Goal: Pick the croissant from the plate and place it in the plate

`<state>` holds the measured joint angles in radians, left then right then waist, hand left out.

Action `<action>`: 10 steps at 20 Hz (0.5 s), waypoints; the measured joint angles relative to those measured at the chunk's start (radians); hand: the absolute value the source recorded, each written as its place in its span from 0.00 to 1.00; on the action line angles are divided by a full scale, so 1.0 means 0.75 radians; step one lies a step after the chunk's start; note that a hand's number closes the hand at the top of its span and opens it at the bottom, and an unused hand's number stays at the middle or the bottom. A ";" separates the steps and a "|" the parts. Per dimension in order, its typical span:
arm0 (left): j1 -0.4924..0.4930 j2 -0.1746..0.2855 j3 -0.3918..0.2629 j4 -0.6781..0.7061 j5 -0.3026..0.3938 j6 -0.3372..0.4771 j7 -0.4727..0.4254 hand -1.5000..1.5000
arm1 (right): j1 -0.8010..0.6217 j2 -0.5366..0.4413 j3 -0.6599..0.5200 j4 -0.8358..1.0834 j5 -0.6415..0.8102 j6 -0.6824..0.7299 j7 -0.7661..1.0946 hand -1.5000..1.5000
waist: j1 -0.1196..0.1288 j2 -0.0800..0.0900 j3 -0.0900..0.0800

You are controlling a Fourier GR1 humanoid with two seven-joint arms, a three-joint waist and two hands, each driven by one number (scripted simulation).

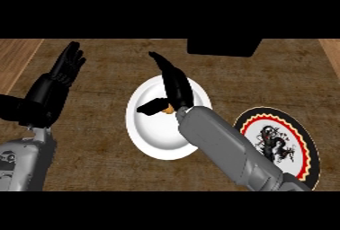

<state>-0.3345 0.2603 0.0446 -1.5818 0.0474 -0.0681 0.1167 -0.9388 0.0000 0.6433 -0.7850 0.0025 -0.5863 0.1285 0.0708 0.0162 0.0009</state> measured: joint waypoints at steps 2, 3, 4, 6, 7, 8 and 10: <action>-0.004 -0.002 0.003 0.011 -0.009 0.007 0.000 0.50 | 0.002 0.000 -0.040 -0.006 -0.076 -0.007 -0.065 0.00 | -0.015 -0.002 0.000; -0.001 -0.001 0.007 0.016 -0.008 0.004 -0.004 0.50 | 0.014 0.000 -0.052 -0.018 -0.105 -0.014 -0.093 0.00 | -0.024 -0.005 0.000; 0.016 -0.002 0.010 0.007 -0.010 0.005 -0.009 0.50 | 0.016 0.000 -0.075 -0.018 -0.129 -0.014 -0.113 0.00 | -0.032 -0.007 0.000; 0.038 0.005 0.020 -0.011 -0.010 0.004 -0.002 0.50 | 0.034 0.000 -0.137 0.005 -0.168 -0.004 -0.177 0.00 | -0.045 -0.011 0.000; 0.052 0.009 0.028 -0.012 -0.011 0.002 -0.013 0.50 | 0.044 -0.005 -0.170 0.009 -0.183 0.010 -0.200 0.00 | -0.053 -0.012 0.000; 0.071 0.014 0.037 -0.024 -0.005 -0.004 -0.013 0.50 | 0.063 -0.015 -0.193 -0.006 -0.190 0.020 -0.213 0.00 | -0.060 -0.015 -0.001; 0.068 0.028 0.058 -0.015 0.005 -0.014 -0.005 0.50 | 0.090 -0.059 -0.246 -0.043 -0.212 0.058 -0.236 0.00 | -0.074 -0.017 -0.001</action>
<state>-0.2835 0.2811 0.0885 -1.5932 0.0509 -0.0785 0.1126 -0.8710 -0.0443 0.4588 -0.8170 -0.1564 -0.5427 -0.0483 0.0153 0.0030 0.0003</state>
